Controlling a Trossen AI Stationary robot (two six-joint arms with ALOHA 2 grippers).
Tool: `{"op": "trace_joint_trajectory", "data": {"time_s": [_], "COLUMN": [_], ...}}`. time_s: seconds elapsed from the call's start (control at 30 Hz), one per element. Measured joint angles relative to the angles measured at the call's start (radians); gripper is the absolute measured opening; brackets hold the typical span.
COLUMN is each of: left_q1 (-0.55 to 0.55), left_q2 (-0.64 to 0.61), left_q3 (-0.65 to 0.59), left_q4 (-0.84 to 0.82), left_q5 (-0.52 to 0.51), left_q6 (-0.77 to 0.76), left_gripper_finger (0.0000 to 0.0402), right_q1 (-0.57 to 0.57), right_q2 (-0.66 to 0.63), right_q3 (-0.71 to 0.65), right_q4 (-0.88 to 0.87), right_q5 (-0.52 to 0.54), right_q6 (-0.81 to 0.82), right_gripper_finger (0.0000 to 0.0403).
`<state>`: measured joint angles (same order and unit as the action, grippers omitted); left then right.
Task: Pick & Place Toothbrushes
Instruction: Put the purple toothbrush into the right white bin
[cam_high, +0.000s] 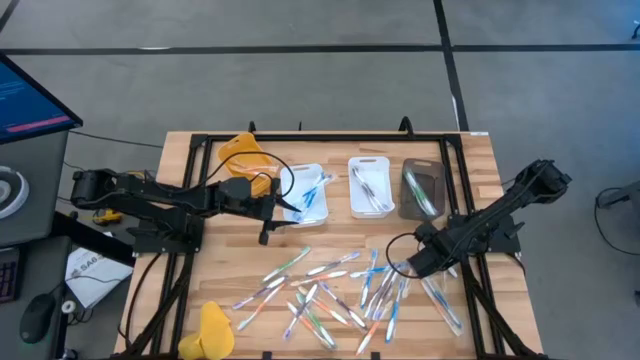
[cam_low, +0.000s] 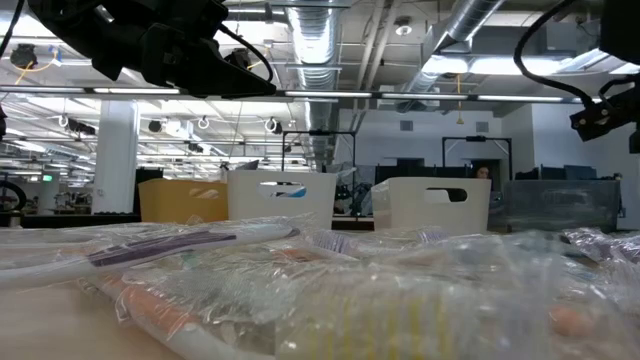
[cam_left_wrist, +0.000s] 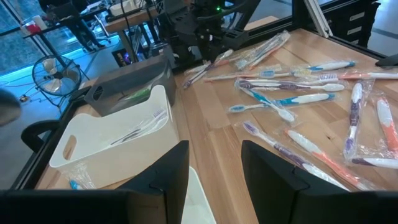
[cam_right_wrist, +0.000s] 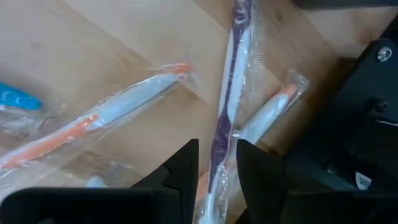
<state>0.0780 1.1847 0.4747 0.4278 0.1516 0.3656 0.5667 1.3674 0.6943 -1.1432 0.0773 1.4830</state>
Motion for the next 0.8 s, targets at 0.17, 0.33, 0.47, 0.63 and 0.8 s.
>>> {"op": "trace_joint_trajectory", "data": {"time_s": [0.17,0.33,0.47,0.63,0.8], "left_q1": [0.000,0.000,0.000,0.000,0.000], "left_q2": [0.000,0.000,0.000,0.000,0.000], "left_q3": [0.000,0.000,0.000,0.000,0.000], "left_q4": [0.000,0.000,0.000,0.000,0.000], "left_q5": [0.000,0.000,0.000,0.000,0.000], "left_q6": [0.000,0.000,0.000,0.000,0.000], "left_gripper_finger": [0.0141,0.0141,0.0141,0.0141,0.0141], "right_q1": [-0.009,-0.029,-0.044,-0.064,-0.072], "right_q2": [0.000,0.000,0.006,0.026,0.043], "right_q3": [-0.028,-0.077,-0.111,-0.147,-0.146], "right_q4": [0.044,0.087,0.114,0.185,0.193], "right_q5": [0.002,0.003,0.010,0.010,0.001], "right_q6": [0.005,0.010,0.006,-0.027,-0.032], "right_gripper_finger": [0.0102,0.0102,0.0102,0.0102,0.0094]}}
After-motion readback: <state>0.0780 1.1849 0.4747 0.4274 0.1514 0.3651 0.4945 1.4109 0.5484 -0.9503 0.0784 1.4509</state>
